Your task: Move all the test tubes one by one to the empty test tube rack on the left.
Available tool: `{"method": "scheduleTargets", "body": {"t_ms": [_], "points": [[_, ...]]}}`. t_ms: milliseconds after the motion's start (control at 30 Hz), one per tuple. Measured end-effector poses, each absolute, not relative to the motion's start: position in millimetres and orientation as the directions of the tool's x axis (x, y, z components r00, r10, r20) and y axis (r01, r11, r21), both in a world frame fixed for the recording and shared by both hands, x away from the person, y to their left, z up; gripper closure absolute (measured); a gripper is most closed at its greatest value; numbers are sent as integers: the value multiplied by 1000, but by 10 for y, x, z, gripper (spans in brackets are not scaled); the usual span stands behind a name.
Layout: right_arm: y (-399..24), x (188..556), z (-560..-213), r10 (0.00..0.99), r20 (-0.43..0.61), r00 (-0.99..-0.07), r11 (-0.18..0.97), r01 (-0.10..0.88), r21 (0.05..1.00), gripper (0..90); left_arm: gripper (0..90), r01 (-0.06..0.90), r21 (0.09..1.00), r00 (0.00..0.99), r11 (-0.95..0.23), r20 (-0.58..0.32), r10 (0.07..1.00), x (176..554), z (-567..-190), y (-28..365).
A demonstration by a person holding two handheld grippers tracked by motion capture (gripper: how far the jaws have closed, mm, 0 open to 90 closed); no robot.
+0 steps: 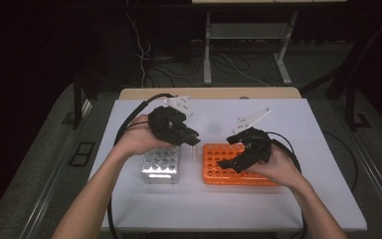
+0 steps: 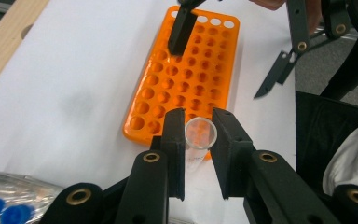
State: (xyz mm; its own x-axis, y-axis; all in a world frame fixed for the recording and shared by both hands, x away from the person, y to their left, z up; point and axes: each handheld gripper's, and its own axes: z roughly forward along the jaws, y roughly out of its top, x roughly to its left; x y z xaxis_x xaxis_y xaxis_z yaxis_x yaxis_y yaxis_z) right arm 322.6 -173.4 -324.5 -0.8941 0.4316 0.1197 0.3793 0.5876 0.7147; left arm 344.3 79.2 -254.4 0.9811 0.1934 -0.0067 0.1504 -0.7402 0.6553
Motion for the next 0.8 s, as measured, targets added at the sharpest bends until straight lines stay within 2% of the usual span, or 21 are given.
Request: {"method": "scheduleTargets", "body": {"t_ms": [33, 67, 800], "points": [[-1770, 3222, -3254, 442, 127, -888, 576, 389, 719, 30, 743, 155, 657, 980, -738, -6, 200, 3449, -2538, 804], [-1801, 3219, -3267, 447, 132, -885, 571, 396, 720, 3, 743, 157, 660, 979, -735, -4, 205, 3456, -2536, 814], [-2307, 2985, -3466, 493, 182, -851, 510, 453, 731, 3, 743, 238, 678, 936, -696, 30, 350, 3734, -2549, 1175]]}}
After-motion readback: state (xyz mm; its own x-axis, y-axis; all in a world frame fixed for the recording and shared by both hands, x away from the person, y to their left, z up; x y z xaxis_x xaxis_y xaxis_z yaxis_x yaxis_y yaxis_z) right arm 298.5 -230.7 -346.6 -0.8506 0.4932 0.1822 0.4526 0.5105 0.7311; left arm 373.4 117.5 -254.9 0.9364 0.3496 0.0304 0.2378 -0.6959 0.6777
